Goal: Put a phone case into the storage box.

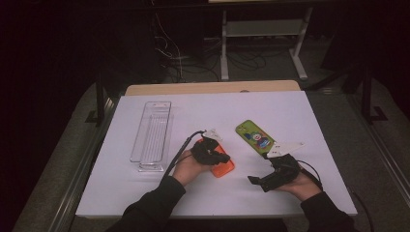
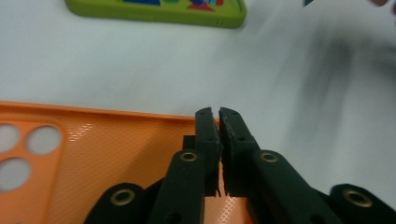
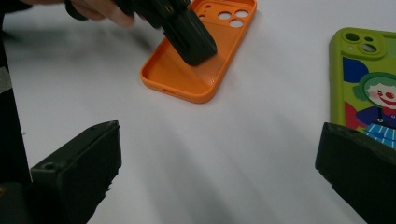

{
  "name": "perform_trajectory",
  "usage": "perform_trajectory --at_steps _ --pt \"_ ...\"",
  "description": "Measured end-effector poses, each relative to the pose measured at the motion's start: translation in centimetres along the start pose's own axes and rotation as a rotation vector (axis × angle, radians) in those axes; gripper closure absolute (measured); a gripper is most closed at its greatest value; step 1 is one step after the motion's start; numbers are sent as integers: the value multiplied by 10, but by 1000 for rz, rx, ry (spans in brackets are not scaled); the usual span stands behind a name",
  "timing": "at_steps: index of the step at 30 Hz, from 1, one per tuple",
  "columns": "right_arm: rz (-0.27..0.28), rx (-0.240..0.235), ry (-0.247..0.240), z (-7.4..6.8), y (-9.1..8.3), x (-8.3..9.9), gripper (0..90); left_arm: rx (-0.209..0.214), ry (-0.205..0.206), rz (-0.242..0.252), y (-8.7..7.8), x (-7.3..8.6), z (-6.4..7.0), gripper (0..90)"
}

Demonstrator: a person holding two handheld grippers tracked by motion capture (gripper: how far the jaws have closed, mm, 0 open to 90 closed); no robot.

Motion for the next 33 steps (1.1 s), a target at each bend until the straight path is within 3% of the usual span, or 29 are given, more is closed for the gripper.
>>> perform_trajectory --at_steps 5,6,15,23,28,33 --pt "-6 3 9 0 0 0 0 5 18 34 -27 4 7 739" --pt "-6 5 7 0 0 0 0 0 37 25 -32 6 7 707" --pt "-14 12 6 0 2 1 0 6 52 53 -67 30 10 401" --pt "-17 32 22 2 2 1 0 -21 67 144 -104 45 7 183" --pt "-25 47 45 2 3 1 0 -32 67 176 -111 45 6 22" --pt "-44 64 72 -1 4 0 0 -39 96 149 -108 48 6 0"
Point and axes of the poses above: each handheld gripper's, and its own axes: y roughly forward along the jaws, x roughly out of its underside, z roughly to its right, the point moved 3 cm from there along y, roughly forward along the jaws, and after that the axes turned 7 degrees about x, right-handed, at the moved point
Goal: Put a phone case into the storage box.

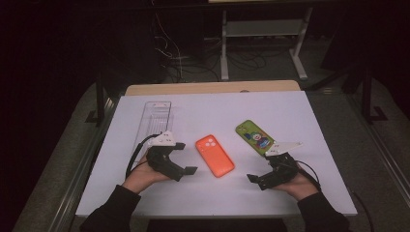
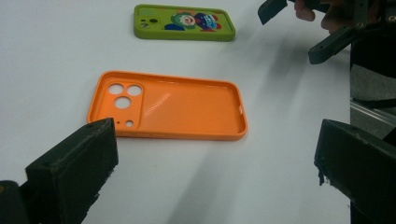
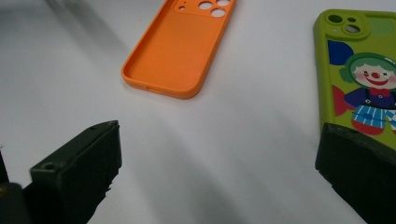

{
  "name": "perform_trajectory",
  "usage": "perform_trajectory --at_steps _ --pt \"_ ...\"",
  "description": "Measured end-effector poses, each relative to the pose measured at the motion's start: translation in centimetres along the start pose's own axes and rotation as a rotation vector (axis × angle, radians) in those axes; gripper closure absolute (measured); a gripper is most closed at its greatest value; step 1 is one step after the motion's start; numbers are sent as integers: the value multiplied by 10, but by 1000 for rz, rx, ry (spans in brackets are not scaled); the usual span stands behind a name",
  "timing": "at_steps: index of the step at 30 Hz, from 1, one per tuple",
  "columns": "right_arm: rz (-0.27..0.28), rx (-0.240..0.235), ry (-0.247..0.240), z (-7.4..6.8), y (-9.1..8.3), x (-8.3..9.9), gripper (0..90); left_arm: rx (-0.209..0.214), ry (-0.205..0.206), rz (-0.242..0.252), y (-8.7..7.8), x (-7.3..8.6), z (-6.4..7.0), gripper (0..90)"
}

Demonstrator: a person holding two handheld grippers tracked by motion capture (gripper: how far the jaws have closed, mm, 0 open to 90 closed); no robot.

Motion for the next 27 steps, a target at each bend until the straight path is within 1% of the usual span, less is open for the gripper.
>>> perform_trajectory --at_steps 1,2,3,4,5,7,8,9,10,11,12,14,16,17,18,20,21,22,23,27 --pt "-9 4 18 -1 0 -1 0 -6 5 -1 0 0 0 0" --pt "-18 9 23 -1 0 -1 0 -1 5 -2 0 0 0 0" --pt "-14 14 27 -1 1 -2 0 6 -7 7 0 0 0 0" --pt "-20 17 40 -2 1 -2 0 5 -9 5 0 0 -1 0" --pt "-28 17 49 -2 1 -3 0 6 -4 -4 0 1 -2 0" --pt "-31 28 60 -1 1 -4 0 4 0 -8 0 2 -3 0" --pt "-27 34 61 0 1 -5 0 1 -6 -11 1 2 -3 0" --pt "-23 38 68 0 1 -7 0 5 1 -16 0 3 -3 0" --pt "-19 46 73 0 1 -9 0 10 -1 -18 0 3 -4 0" --pt "-10 53 66 1 1 -11 0 13 0 -18 0 3 -5 0" --pt "-3 55 69 1 2 -14 0 18 -6 -15 0 2 -5 0" --pt "8 62 66 0 4 -21 0 18 -5 -17 1 2 -6 0" --pt "15 57 68 -2 7 -28 0 22 -5 -13 1 2 -5 0" --pt "15 57 68 -2 7 -28 0 22 -5 -13 1 2 -5 0" --pt "28 60 67 -3 11 -35 0 24 -2 -11 0 1 -6 0" --pt "29 51 59 -5 16 -41 0 28 -7 -6 1 0 -6 0" --pt "22 53 57 -6 19 -43 0 28 -10 -9 1 0 -6 0" --pt "14 53 60 -8 21 -45 0 30 -5 -12 1 0 -6 0" --pt "8 51 62 -9 24 -47 0 32 -12 -11 1 1 -6 0" --pt "3 52 57 -14 33 -55 0 31 -4 -9 1 0 -6 0"
Point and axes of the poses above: each handheld gripper's, and its own axes: y roughly forward along the jaws, x roughly out of its underside, z roughly to its right, the point moved 3 cm from there along y, roughly forward along the jaws, and after that the axes turned 7 degrees about x, right-handed, at the moved point
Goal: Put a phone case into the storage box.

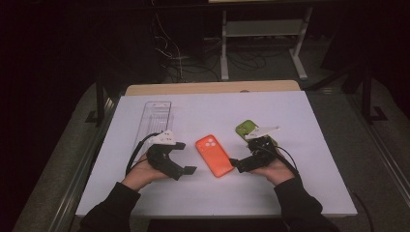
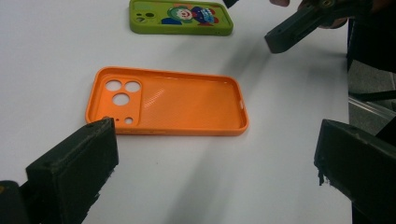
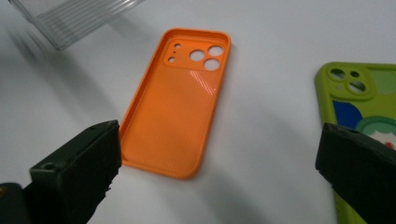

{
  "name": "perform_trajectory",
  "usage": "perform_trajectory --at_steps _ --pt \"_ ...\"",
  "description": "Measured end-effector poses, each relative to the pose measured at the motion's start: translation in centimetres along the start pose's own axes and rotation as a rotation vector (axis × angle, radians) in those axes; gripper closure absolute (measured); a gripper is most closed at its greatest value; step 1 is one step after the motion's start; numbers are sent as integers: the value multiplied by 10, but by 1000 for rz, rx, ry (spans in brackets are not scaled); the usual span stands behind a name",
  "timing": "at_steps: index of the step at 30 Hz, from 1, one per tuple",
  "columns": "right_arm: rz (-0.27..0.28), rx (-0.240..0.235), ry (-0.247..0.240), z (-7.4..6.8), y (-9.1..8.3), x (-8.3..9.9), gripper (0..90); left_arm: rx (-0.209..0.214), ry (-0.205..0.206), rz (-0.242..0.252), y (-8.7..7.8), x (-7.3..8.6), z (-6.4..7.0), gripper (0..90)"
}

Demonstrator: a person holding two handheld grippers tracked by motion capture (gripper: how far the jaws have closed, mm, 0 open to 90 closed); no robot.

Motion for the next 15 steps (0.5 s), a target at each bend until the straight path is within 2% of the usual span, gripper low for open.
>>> perform_trajectory --at_steps 15 --pt "-28 10 -4 -16 32 -27 0 -6 1 0 -2 1 1 0"
Point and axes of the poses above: each handheld gripper's, and its own axes: y roughly forward along the jaws, x roughly out of its underside, z roughly to its right, the point moved 3 cm from there along y, roughly forward along the jaws, and after that the axes turned 7 degrees about x, right-handed, at the moved point
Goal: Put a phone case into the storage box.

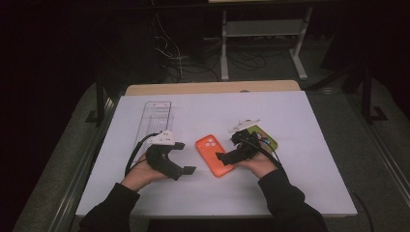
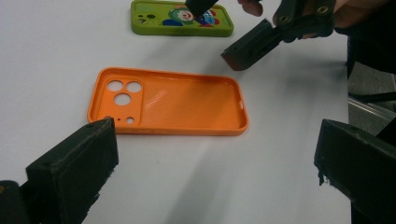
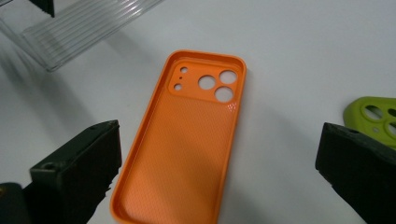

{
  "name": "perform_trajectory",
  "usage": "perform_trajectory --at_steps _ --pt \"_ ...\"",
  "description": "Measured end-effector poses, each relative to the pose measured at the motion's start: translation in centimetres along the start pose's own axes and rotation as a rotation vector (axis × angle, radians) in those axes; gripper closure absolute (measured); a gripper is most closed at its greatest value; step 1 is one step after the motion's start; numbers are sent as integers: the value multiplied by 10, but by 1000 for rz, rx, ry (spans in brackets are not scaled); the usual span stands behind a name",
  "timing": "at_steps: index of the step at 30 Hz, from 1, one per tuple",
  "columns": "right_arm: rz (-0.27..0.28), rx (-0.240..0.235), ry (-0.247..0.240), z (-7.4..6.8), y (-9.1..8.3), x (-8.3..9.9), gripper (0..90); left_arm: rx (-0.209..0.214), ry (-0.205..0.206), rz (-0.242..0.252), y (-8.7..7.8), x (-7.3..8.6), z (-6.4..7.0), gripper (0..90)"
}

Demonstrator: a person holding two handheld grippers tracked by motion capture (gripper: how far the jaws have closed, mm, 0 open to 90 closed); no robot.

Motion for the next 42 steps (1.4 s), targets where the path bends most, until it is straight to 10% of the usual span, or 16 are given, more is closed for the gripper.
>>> perform_trajectory --at_steps 20,42 --pt "-29 39 -3 -21 43 -22 0 -4 -9 -1 2 1 -1 0" --pt "-128 120 15 -35 66 4 0 -4 -9 -4 2 2 -2 0"
Point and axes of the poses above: each handheld gripper's, and its own axes: y roughly forward along the jaws, x roughly out of its underside, z roughly to its right, the point moved 3 cm from there along y, roughly forward along the jaws, and after that the axes turned 7 degrees about x, right-handed, at the moved point
